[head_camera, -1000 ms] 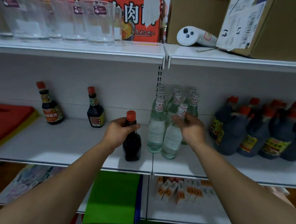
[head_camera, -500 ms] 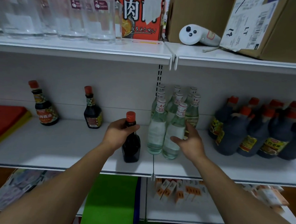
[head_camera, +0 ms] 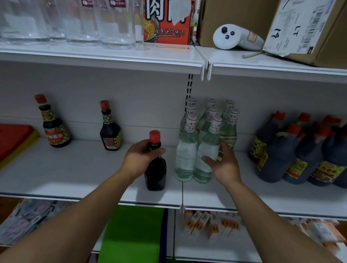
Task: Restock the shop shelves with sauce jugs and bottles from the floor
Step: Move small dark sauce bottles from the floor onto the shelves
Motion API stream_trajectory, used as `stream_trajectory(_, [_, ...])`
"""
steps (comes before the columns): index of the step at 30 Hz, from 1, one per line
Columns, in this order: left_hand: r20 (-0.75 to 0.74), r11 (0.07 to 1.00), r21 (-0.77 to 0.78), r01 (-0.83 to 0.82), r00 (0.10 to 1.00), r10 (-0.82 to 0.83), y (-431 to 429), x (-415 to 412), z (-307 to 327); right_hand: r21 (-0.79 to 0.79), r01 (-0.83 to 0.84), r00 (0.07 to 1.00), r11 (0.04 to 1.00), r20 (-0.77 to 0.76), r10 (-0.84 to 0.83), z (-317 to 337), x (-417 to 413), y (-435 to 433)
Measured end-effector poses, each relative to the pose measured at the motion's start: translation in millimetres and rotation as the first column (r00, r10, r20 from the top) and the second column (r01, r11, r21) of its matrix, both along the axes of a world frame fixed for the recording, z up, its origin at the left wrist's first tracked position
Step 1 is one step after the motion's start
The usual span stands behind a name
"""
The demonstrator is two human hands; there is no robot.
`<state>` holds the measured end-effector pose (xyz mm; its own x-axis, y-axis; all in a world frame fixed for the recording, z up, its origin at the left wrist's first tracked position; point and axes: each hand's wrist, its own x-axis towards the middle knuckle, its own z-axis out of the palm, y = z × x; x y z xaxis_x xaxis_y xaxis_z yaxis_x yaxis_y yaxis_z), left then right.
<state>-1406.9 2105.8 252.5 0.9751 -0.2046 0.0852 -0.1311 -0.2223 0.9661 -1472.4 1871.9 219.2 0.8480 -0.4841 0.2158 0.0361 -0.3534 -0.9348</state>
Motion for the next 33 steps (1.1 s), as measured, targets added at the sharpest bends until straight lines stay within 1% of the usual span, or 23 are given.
stream_trajectory(3, [0.006,1.0,-0.008,-0.012,1.0,0.012,0,-1,-2,-0.005,0.004,1.0,1.0,-0.016,-0.004,-3,-2,-2])
stream_trajectory(6, [0.033,1.0,0.015,-0.007,0.999,0.007,1,-1,-1,-0.031,0.052,0.998,0.998,-0.046,-0.053,-10,-8,-4])
stream_trajectory(10, [0.062,1.0,-0.007,-0.024,0.998,0.025,4,-4,4,-0.201,0.141,0.978,0.969,-0.126,-0.168,-15,-24,-3])
stream_trajectory(12, [0.052,0.998,-0.054,-0.029,0.998,0.032,6,-8,4,-0.271,0.167,0.969,0.948,-0.134,-0.209,-14,-34,2])
stream_trajectory(14, [0.052,0.997,-0.067,-0.034,0.998,0.037,11,-10,4,-0.314,0.167,0.969,0.935,-0.121,-0.213,-10,-44,14])
stream_trajectory(16, [0.045,0.996,-0.082,-0.029,0.998,0.032,19,-13,5,-0.333,0.107,0.984,0.937,-0.102,-0.148,-9,-50,35])
stream_trajectory(19, [0.028,0.995,-0.099,-0.013,0.999,0.016,32,-15,6,-0.322,-0.046,0.995,0.946,-0.095,0.016,-9,-45,76])
stream_trajectory(24, [0.026,0.993,-0.119,0.018,1.0,-0.015,58,-21,10,-0.231,-0.239,0.959,0.943,-0.208,0.192,-12,-22,144])
stream_trajectory(26, [0.032,0.993,-0.114,0.03,0.999,-0.026,71,-21,12,-0.215,-0.269,0.946,0.939,-0.239,0.217,-13,-15,167])
stream_trajectory(33, [0.013,0.991,-0.111,0.075,0.997,-0.074,110,-6,12,-0.171,-0.271,0.933,0.947,-0.288,0.215,-14,9,214])
